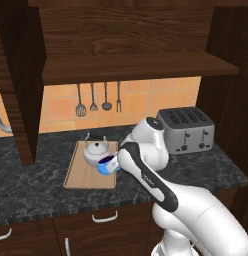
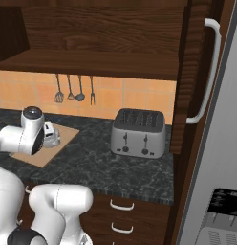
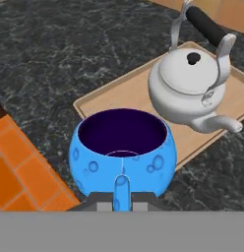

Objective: Pick the kettle from the counter and place it on the tray. Then pick the mug from the cabinet and place it on the tray. Then close the cabinet doors.

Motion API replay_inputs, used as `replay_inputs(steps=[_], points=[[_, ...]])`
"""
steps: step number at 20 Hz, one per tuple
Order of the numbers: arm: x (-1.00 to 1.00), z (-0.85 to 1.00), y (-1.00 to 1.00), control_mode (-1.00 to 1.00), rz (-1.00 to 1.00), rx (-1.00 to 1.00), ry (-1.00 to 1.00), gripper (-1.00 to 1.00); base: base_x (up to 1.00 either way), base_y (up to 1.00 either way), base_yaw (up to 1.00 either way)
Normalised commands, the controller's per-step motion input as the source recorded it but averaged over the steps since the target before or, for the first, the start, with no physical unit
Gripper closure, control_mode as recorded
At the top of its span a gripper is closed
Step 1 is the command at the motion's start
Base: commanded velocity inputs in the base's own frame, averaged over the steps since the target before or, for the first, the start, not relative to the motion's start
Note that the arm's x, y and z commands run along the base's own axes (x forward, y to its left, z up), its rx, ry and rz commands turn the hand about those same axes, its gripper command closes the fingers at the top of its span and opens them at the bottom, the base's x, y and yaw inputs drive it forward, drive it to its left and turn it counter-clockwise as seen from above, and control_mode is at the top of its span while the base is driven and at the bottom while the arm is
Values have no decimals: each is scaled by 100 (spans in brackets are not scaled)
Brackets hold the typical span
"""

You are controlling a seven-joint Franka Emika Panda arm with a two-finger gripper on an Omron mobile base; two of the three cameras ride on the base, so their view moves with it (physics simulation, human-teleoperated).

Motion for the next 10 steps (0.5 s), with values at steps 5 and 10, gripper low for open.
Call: replay_inputs(steps=[5,10], points=[[27,-50,15,-100,5,2,-2,100,0,0,0],[17,-36,12,-100,2,0,-8,100,0,0,0]])
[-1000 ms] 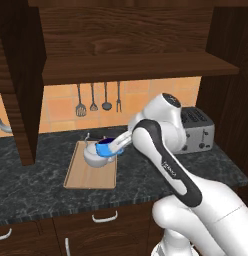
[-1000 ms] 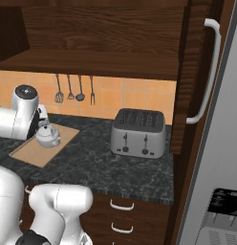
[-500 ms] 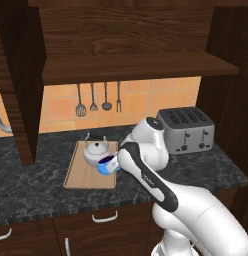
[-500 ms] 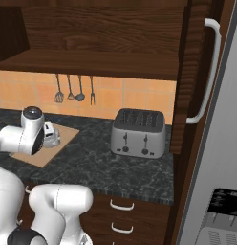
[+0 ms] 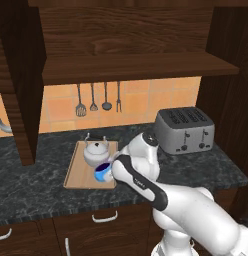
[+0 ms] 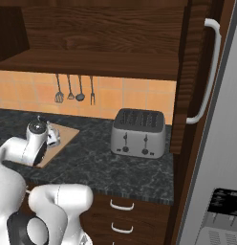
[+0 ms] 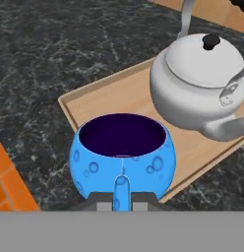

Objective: Pick the kettle from the counter and place it on the tray. Then pick the mug from the cabinet and place it on the tray. Then close the cabinet doors.

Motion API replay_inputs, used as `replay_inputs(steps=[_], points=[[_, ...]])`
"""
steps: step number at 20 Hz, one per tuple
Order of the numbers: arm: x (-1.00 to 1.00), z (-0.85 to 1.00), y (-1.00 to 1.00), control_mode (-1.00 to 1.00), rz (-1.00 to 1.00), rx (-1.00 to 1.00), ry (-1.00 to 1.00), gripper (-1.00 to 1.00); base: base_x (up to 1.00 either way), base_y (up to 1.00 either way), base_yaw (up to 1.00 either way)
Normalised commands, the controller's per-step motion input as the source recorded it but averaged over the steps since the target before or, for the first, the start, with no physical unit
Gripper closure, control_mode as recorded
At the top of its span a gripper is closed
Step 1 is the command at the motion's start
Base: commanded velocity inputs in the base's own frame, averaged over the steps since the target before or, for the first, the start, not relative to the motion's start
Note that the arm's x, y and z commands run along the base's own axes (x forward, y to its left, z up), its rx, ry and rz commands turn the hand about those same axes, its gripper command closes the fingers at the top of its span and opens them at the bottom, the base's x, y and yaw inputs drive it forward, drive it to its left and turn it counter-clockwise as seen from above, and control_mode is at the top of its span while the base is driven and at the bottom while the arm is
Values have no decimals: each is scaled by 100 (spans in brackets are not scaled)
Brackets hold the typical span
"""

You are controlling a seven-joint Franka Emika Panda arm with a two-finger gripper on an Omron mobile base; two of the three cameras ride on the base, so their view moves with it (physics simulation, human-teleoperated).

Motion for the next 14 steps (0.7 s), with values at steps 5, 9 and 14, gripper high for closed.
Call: replay_inputs(steps=[5,9,14], points=[[11,-13,17,-100,16,8,-13,100,0,0,0],[26,-4,5,-100,17,13,-11,100,0,0,0],[36,-15,0,-100,4,8,-1,100,0,0,0]])
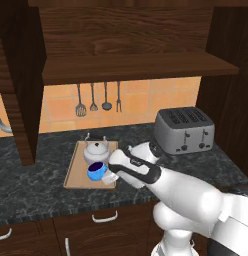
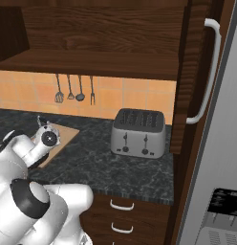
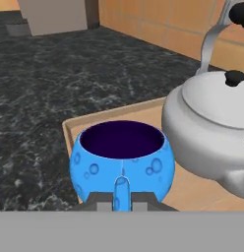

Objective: Pick the kettle from the counter and place it on the tray. Then pick the mug from the cabinet and place it on the tray. Then close the cabinet doors.

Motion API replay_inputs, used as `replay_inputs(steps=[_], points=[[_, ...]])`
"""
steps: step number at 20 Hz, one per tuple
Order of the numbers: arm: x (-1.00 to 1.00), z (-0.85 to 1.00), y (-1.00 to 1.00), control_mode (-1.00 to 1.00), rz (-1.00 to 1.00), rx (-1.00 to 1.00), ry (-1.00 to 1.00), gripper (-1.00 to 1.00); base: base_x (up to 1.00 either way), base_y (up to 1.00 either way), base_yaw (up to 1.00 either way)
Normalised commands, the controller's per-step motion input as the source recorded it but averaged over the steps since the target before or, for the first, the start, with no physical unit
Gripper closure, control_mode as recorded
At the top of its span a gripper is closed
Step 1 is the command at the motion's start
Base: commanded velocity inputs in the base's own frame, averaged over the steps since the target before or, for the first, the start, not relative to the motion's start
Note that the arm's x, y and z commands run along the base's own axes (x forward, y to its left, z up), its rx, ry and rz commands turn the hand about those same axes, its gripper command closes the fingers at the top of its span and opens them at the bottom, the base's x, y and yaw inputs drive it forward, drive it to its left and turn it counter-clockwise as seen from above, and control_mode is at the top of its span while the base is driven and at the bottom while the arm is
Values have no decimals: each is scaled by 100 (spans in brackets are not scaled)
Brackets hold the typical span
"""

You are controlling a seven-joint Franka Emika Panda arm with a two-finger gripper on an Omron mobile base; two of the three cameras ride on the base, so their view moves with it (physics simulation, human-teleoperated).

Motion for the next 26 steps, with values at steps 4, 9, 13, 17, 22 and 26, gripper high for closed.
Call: replay_inputs(steps=[4,9,13,17,22,26], points=[[33,-23,0,-100,0,6,-1,100,0,0,0],[23,-8,1,-100,0,2,8,100,0,0,0],[21,-9,17,-100,0,0,10,100,0,0,0],[23,-5,28,-100,0,0,8,100,0,0,0],[-1,0,6,-100,0,0,8,-100,0,0,0],[-17,1,0,-100,0,0,1,-100,0,0,0]])
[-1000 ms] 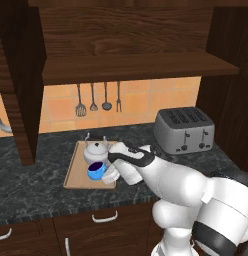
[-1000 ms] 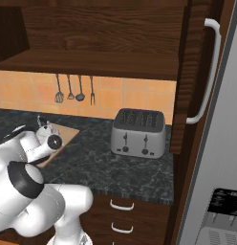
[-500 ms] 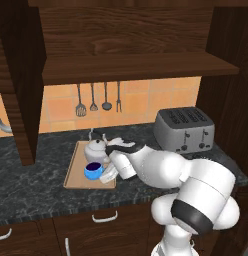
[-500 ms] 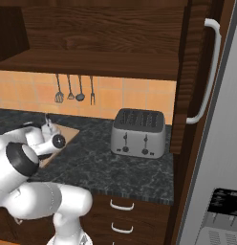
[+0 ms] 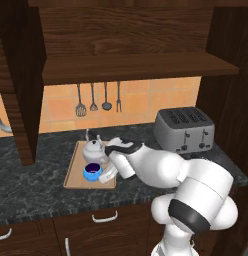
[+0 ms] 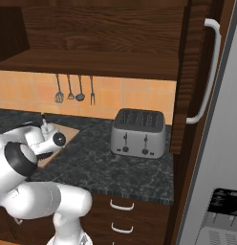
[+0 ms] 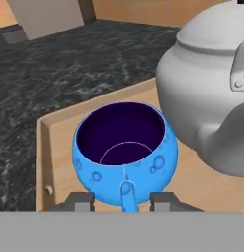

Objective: Pick the kettle from the counter and place it on the tray. Then pick the mug from the cabinet and place it on the tray. Then close the cabinet doors.

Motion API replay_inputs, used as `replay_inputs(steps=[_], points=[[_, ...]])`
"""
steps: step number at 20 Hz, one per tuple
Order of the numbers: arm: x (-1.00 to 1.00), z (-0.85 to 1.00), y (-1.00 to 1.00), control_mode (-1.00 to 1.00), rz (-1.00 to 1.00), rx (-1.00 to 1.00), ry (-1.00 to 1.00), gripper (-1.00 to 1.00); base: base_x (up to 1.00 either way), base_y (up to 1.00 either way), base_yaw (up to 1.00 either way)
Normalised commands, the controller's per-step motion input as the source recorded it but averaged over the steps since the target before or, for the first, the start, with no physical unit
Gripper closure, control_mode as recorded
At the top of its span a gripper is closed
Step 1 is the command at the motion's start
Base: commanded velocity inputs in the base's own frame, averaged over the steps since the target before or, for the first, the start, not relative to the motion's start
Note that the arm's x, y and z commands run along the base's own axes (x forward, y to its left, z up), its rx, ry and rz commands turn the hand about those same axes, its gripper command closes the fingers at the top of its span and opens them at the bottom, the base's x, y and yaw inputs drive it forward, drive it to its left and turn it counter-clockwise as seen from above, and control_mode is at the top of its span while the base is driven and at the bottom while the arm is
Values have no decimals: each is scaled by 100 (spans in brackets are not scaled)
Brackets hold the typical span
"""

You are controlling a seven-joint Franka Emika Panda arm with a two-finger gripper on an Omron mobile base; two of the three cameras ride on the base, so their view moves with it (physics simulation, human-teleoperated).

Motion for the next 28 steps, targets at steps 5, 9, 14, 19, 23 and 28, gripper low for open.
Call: replay_inputs(steps=[5,9,14,19,23,28], points=[[-38,46,-12,-100,0,0,0,-100,0,0,0],[-55,97,-18,-100,0,0,1,-100,0,0,0],[-34,100,-1,-100,0,0,19,-100,0,0,0],[-17,71,-2,-100,-12,-4,47,-100,0,0,0],[3,12,0,-100,-11,-11,41,-100,0,0,0],[2,0,0,-100,-1,0,4,-100,0,0,0]])
